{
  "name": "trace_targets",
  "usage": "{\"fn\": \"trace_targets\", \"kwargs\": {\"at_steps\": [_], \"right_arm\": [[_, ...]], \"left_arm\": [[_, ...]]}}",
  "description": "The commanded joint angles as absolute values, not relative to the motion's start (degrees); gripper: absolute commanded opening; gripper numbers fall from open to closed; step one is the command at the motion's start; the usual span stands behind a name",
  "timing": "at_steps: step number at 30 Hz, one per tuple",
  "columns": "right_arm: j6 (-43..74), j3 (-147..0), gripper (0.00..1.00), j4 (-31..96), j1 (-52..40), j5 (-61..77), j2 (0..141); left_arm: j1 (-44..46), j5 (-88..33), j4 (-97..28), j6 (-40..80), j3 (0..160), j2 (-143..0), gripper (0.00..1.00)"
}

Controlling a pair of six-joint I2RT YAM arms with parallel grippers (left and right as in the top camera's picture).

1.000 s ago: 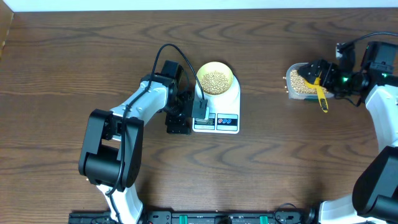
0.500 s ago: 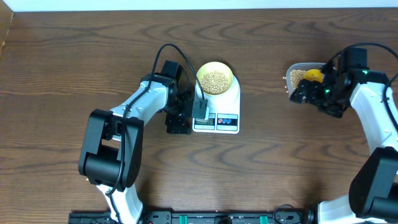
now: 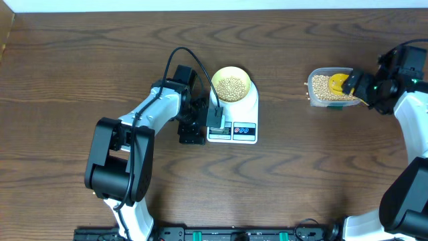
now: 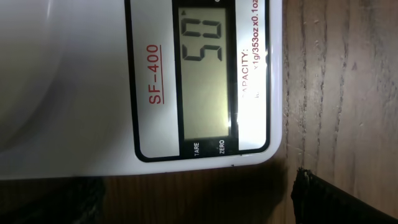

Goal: Scoop item into bowl and weigh 50g on scale
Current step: 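Set the yellow scoop down in the tub with the right gripper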

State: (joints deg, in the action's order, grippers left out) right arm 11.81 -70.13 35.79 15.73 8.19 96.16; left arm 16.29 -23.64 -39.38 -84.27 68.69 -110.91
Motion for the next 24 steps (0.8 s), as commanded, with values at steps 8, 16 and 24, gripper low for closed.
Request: {"fn": "trace_targets", "kwargs": {"at_steps": [8, 16, 24], "right_arm": [[8.1, -72.3, 0.99, 30.7, 15.9, 22.0, 96.3], [6.6, -72.3, 0.99, 32.0, 15.4, 28.5, 96.3], [6.6, -72.3, 0.99, 32.2, 15.4, 28.4, 96.3]], "left_arm": [[16.8, -24.8, -39.6, -85.1, 68.0, -111.6, 0.98], [16.8, -24.8, -39.6, -85.1, 68.0, -111.6, 0.98], [16.8, -24.8, -39.6, -85.1, 68.0, -111.6, 0.98]]}}
